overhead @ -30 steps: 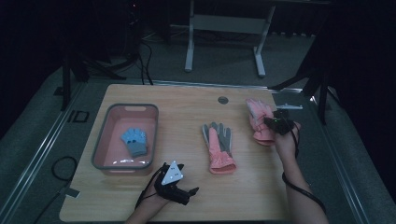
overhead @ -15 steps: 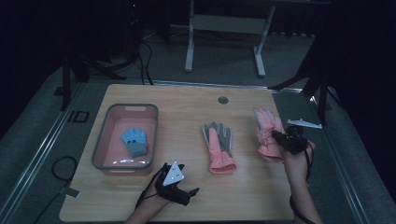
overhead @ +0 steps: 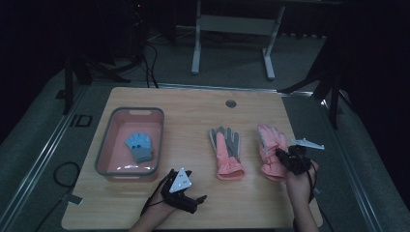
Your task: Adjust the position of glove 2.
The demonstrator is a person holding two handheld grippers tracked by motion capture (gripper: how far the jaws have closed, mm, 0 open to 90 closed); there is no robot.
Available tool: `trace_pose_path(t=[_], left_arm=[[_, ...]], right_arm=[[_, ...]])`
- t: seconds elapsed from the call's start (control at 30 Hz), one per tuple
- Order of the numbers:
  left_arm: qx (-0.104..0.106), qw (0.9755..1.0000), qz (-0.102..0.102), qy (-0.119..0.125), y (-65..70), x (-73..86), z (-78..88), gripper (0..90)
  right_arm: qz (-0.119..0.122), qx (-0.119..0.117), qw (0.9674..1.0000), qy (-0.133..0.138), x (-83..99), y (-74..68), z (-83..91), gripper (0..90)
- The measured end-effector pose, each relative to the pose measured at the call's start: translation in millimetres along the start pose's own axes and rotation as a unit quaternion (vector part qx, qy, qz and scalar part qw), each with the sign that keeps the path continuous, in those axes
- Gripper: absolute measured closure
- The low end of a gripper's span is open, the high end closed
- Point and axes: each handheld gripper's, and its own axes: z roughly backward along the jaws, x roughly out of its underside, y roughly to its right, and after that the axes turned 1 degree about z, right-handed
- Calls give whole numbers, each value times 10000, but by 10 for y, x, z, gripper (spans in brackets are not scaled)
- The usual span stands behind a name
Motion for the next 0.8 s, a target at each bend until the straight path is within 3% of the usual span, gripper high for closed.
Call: trace_pose_path(t=[0.27,0.33,0.5,0.6,0.7,0.8], left_arm=[[-3,10000,-2,-6,-5,2,1,18],[-4,10000,-6,-9,-4,2,2,18],[-1,10000,2,-5,-7,2,1,18],[6,10000,12,-22,-8,1,-2,18],[-2,10000,19,-14,-6,1,-2,18],[-6,10000,13,-12,-8,1,-2,18]], right_arm=[[60,257,9993,-258,185,15,-275,873],[10,226,9995,-238,196,26,-288,864],[154,62,9995,-278,143,60,-245,805],[204,-221,9994,-144,75,136,-151,744],[700,-392,9968,-12,-2,206,-78,703],[1266,-552,9904,-49,-45,257,-52,676]])
